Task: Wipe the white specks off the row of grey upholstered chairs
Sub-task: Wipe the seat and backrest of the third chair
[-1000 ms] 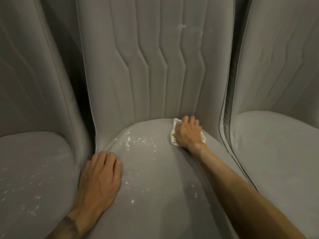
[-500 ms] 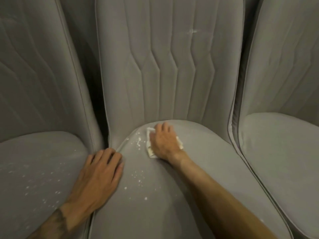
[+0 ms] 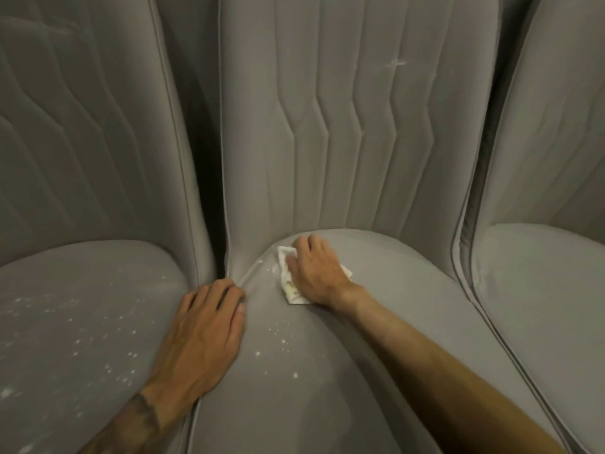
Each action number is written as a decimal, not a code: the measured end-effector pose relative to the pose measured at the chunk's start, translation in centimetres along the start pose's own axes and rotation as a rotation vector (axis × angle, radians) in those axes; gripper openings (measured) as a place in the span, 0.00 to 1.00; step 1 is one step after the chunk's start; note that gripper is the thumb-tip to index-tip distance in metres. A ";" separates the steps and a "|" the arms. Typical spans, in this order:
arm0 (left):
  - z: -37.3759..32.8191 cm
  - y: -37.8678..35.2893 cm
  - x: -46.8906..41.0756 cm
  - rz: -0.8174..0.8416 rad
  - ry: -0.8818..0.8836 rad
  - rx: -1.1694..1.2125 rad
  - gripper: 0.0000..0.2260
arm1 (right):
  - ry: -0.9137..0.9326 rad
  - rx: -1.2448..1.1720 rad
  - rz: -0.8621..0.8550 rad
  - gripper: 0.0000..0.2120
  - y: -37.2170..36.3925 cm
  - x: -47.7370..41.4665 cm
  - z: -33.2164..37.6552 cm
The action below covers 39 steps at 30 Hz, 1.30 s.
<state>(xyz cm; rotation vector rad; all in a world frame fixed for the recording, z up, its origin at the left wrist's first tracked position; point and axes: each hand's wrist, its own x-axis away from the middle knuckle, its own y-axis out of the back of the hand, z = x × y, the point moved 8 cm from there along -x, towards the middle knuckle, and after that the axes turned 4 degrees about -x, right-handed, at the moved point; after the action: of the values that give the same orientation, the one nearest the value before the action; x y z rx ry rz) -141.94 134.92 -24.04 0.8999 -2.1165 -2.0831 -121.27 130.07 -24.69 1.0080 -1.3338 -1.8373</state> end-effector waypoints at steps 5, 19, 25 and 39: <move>-0.1 0.1 -0.2 -0.009 0.009 0.000 0.10 | -0.345 0.120 -0.007 0.16 1.5 -0.7 -7.6; -0.1 0.4 -0.2 -0.033 0.010 0.019 0.10 | 0.086 0.031 0.064 0.17 -0.7 -2.1 3.1; 0.1 0.5 -0.1 -0.042 0.044 0.079 0.09 | 0.120 0.034 0.099 0.16 -1.2 -2.2 3.5; 0.1 0.6 -0.2 -0.029 0.049 0.110 0.08 | 0.282 0.002 0.055 0.16 -1.6 -0.4 7.1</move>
<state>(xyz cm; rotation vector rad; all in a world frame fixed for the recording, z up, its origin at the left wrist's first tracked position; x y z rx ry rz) -142.04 135.09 -23.44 0.9891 -2.2248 -1.9532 -127.33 134.09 -24.79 1.1700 -1.1807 -1.5853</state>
